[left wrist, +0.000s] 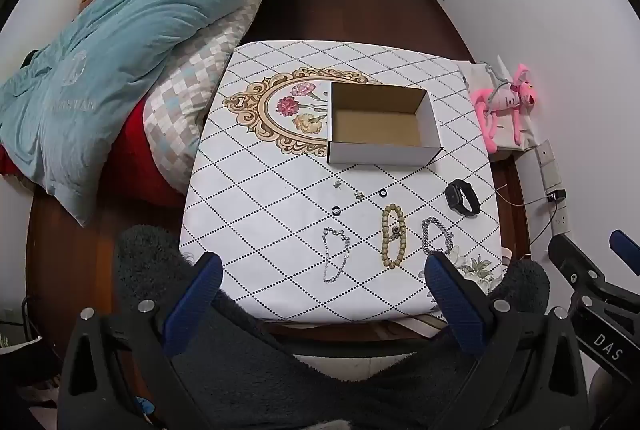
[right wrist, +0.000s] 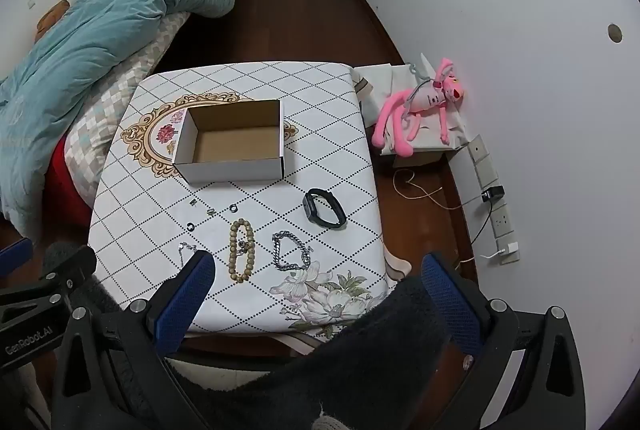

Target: Organize jewelry

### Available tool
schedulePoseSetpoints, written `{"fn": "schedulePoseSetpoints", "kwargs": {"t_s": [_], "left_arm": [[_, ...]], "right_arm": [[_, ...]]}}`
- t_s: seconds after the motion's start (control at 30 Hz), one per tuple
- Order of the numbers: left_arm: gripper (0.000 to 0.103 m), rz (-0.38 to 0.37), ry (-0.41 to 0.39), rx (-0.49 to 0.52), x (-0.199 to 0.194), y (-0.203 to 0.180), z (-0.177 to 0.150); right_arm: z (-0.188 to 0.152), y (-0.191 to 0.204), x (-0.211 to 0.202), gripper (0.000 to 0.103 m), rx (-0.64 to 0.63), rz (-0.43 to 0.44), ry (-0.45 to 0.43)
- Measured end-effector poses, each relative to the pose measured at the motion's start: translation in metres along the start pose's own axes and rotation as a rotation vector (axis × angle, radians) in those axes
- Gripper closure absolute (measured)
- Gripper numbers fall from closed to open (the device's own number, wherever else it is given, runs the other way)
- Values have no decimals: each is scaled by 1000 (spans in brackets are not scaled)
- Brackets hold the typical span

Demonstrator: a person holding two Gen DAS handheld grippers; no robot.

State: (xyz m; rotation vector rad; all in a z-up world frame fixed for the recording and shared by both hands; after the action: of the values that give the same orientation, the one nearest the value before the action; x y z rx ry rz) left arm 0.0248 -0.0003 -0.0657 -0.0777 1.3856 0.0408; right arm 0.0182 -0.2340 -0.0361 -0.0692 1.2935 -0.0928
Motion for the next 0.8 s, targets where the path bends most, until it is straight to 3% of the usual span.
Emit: {"fn": "schedulePoseSetpoints", "kwargs": {"t_s": [0.8], "left_arm": [[0,-14,-12,38,-13,-15,4]], "right_arm": [[2,-6,-4,0,10,4,3]]}}
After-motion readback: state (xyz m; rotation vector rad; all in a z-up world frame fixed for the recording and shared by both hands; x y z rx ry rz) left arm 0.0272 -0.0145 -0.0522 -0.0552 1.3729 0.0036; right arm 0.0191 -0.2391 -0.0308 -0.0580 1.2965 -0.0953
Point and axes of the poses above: each gripper's, at about its wrist camera, not at the fingertips, and x roughly the way its jaws point, y to its left, z to its top, the point moved 7 cm from there along x, roughly the way its jaws point, and after that the axes turned 10 degrees about y, right-handed, at the moved point
